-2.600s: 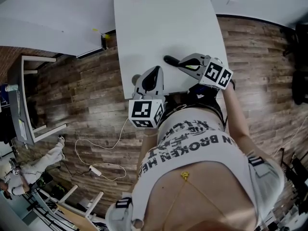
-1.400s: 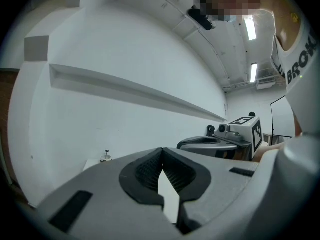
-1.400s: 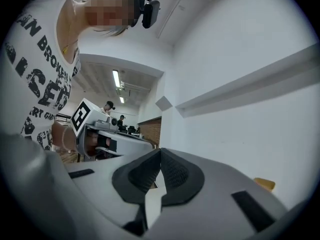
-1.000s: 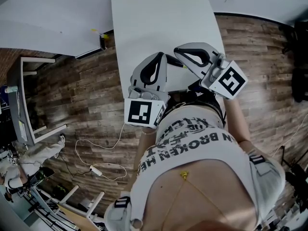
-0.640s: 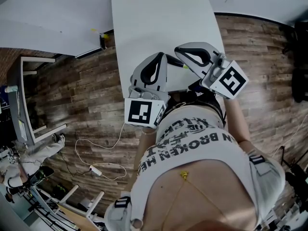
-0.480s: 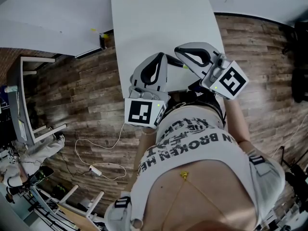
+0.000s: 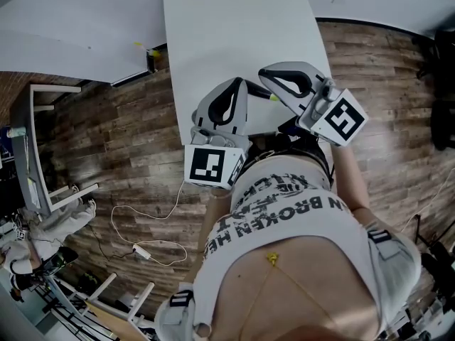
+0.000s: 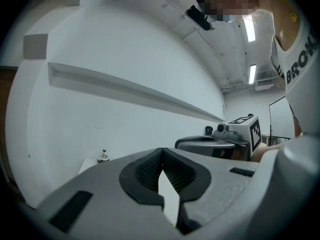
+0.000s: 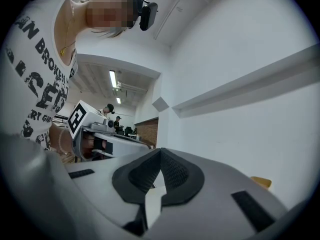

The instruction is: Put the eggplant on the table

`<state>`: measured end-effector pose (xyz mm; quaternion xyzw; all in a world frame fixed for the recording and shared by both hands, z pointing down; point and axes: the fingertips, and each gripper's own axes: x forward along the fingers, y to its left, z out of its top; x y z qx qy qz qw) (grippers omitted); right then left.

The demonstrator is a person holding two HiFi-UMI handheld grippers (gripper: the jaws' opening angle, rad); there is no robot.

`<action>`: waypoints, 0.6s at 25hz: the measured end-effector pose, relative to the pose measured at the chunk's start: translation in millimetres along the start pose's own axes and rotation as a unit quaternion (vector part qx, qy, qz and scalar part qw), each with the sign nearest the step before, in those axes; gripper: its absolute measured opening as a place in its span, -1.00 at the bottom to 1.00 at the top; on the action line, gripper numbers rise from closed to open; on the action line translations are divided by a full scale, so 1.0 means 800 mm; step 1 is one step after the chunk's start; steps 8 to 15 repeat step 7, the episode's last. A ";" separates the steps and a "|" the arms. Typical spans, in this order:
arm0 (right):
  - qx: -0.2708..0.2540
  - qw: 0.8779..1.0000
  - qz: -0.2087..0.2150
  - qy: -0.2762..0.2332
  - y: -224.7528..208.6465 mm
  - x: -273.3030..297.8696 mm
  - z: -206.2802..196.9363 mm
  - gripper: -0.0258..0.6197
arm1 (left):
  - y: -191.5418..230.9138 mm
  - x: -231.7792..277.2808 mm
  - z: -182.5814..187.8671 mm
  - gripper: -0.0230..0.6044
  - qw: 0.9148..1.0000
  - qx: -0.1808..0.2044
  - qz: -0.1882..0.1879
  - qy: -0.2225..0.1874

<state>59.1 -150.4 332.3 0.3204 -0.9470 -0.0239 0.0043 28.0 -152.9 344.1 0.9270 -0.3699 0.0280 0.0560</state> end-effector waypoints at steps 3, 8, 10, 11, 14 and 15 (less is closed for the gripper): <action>0.001 1.000 0.000 0.001 -0.002 -0.001 -0.001 -0.90 | -0.001 0.002 -0.001 -0.91 1.000 0.000 -0.001 0.000; 0.000 1.000 0.000 0.003 -0.004 -0.004 -0.005 -0.90 | -0.003 0.004 -0.004 -0.91 1.000 -0.001 -0.001 0.001; 0.000 1.000 0.000 0.003 -0.004 -0.004 -0.005 -0.90 | -0.003 0.004 -0.004 -0.91 1.000 -0.001 -0.001 0.001; 0.000 1.000 0.000 0.003 -0.004 -0.004 -0.005 -0.90 | -0.003 0.004 -0.004 -0.91 1.000 -0.001 -0.001 0.001; 0.000 1.000 0.000 0.003 -0.004 -0.004 -0.005 -0.90 | -0.003 0.004 -0.004 -0.91 1.000 -0.001 -0.001 0.001; 0.000 1.000 0.000 0.003 -0.004 -0.004 -0.005 -0.90 | -0.003 0.004 -0.004 -0.91 1.000 -0.001 -0.001 0.001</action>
